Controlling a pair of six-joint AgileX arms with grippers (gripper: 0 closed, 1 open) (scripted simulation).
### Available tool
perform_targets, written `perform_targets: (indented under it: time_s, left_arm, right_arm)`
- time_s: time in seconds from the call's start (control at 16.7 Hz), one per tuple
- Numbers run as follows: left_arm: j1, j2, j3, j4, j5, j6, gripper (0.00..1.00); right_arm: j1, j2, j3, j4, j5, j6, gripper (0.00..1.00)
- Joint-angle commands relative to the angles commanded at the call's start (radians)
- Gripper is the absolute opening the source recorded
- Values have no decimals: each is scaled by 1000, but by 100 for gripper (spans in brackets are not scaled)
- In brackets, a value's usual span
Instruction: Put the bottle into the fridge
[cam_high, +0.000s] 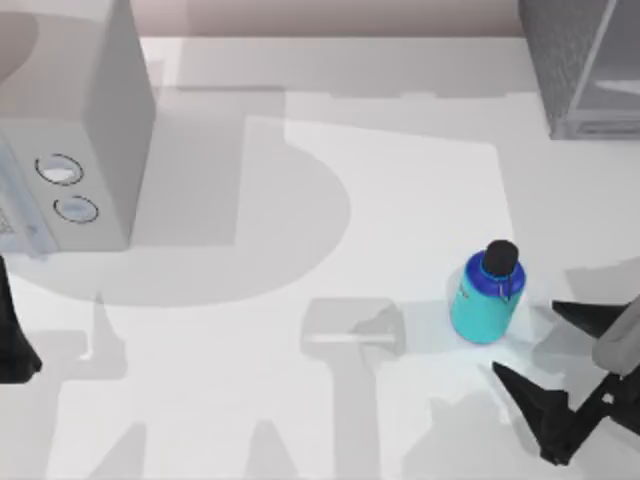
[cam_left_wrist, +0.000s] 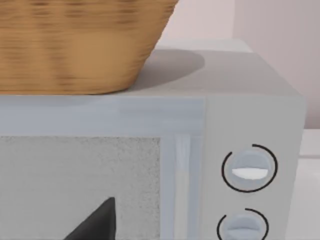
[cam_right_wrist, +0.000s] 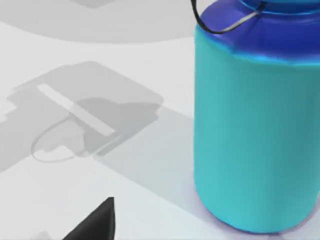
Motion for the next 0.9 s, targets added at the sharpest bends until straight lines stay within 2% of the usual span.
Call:
perform_targets:
  time_s: [0.48, 0.9]
  left_arm:
    - [0, 0, 0, 0, 0, 0, 100]
    - [0, 0, 0, 0, 0, 0, 100]
  right_arm:
    - [11, 34, 37, -7, 12, -1, 100]
    - [69, 43, 109, -57, 68, 18, 100]
